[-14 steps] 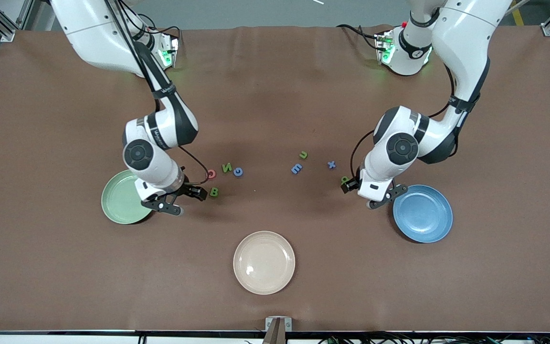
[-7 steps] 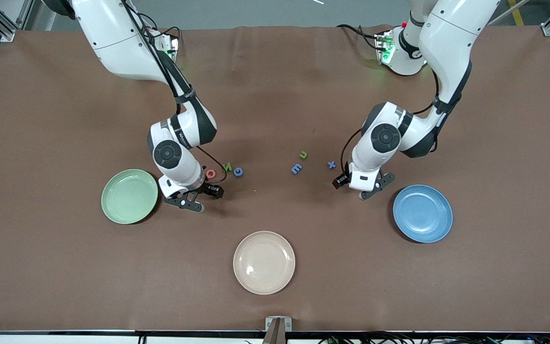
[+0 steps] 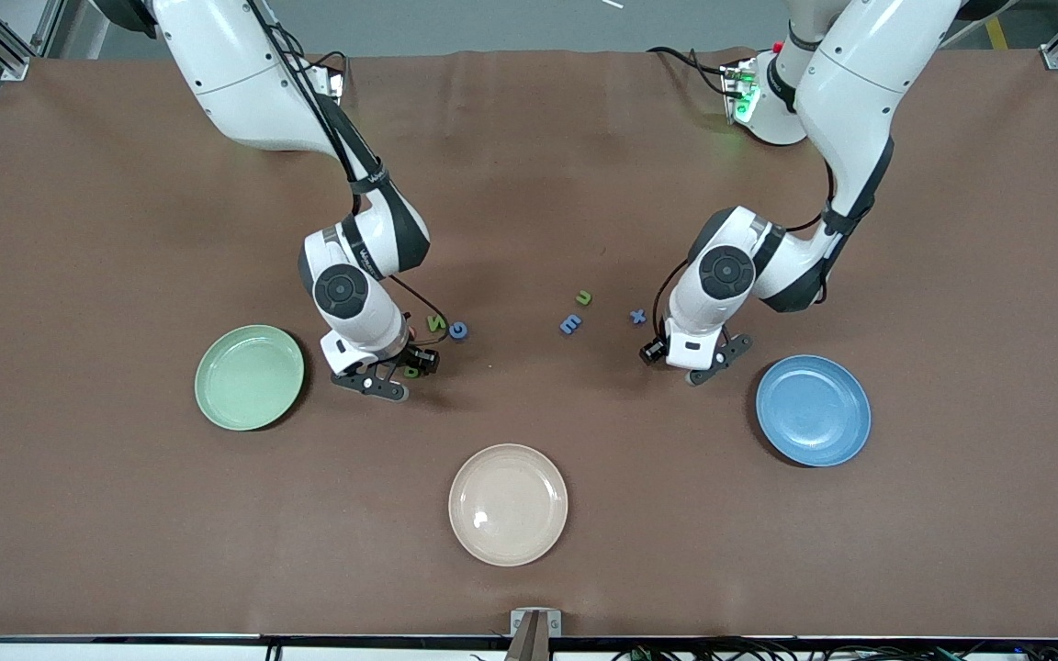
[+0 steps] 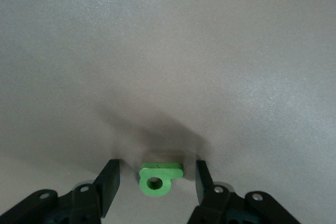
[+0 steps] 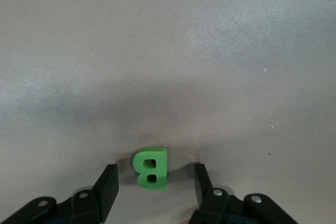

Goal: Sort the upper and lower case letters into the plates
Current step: 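Close the right gripper on green B while the left gripper grasps green b, then carry B over the green plate while the left gripper carries b to blue plate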

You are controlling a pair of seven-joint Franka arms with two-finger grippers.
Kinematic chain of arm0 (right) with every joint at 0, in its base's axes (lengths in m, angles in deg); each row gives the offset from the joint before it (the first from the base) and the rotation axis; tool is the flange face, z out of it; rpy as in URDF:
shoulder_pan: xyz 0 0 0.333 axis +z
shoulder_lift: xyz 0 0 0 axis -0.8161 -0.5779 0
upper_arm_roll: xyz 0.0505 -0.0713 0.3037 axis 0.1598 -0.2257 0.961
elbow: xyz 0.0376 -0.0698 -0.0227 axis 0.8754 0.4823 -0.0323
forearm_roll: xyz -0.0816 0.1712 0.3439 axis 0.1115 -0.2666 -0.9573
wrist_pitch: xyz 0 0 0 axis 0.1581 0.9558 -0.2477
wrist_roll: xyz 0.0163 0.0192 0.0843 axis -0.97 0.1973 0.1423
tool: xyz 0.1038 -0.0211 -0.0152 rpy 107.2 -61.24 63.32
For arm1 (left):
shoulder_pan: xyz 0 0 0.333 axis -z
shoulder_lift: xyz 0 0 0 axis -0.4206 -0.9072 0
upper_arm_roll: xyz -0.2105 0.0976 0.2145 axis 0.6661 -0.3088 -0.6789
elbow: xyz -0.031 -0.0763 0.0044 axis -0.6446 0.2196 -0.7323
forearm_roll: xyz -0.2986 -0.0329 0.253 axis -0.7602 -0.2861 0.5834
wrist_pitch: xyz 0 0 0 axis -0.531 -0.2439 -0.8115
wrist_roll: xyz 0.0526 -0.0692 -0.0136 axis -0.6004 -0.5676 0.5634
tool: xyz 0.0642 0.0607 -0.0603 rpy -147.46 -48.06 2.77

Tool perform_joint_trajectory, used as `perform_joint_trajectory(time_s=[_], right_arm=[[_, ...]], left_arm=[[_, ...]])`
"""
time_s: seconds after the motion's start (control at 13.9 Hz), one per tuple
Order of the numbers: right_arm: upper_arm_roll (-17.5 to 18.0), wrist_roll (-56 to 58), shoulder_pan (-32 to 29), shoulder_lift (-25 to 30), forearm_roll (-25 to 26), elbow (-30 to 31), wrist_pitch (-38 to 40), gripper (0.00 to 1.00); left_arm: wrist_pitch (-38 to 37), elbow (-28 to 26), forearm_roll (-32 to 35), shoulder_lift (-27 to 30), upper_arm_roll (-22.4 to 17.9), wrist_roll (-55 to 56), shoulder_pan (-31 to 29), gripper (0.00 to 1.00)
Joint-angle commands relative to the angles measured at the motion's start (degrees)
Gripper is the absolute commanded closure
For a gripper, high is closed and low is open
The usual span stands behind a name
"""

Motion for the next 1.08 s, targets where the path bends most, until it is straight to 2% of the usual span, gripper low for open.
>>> perform_joint_trajectory(time_s=[0.0, 0.22, 0.29, 0.36, 0.5, 0.65, 0.79, 1.01], right_arm=[[-0.6, -0.8, 0.7, -0.4, -0.5, -0.5, -0.1, 0.51], [-0.6, -0.7, 0.6, -0.4, -0.5, -0.7, 0.6, 0.98], [-0.6, -0.5, 0.3, -0.3, -0.5, -0.8, 0.6, 1.00], [-0.9, 0.2, -0.3, 0.1, -0.3, -1.1, 0.7, 1.00], [-1.0, 2.8, -2.3, 1.9, 0.1, -1.1, 1.9, 1.00], [-1.0, 11.1, -7.2, 5.0, 0.1, -1.1, 7.0, 1.00], [-1.0, 19.4, -11.9, 7.6, 0.1, -0.9, 12.9, 1.00], [-1.0, 29.7, -17.6, 11.5, 0.1, 2.9, 15.0, 1.00]], left_arm=[[0.0, 0.3, 1.5, 0.0, 0.0, 1.9, 0.1, 0.53], [-1.3, 0.2, 1.5, 0.2, 0.1, 3.2, 0.3, 0.78], [-1.3, 0.3, 1.5, 0.5, 0.1, 3.2, 0.2, 0.94], [-1.6, 0.4, 1.5, 1.1, 0.1, 3.2, -0.3, 1.00], [-3.8, 1.9, 1.5, 3.6, -0.3, 2.5, -1.2, 1.00], [-9.4, 8.0, 1.6, 4.4, -0.6, 1.1, -3.3, 1.00], [-14.4, 11.5, 1.6, 4.5, -0.6, -5.2, -7.2, 1.00], [-14.5, 11.6, 1.6, 4.5, -0.6, -14.2, -14.2, 0.99]])
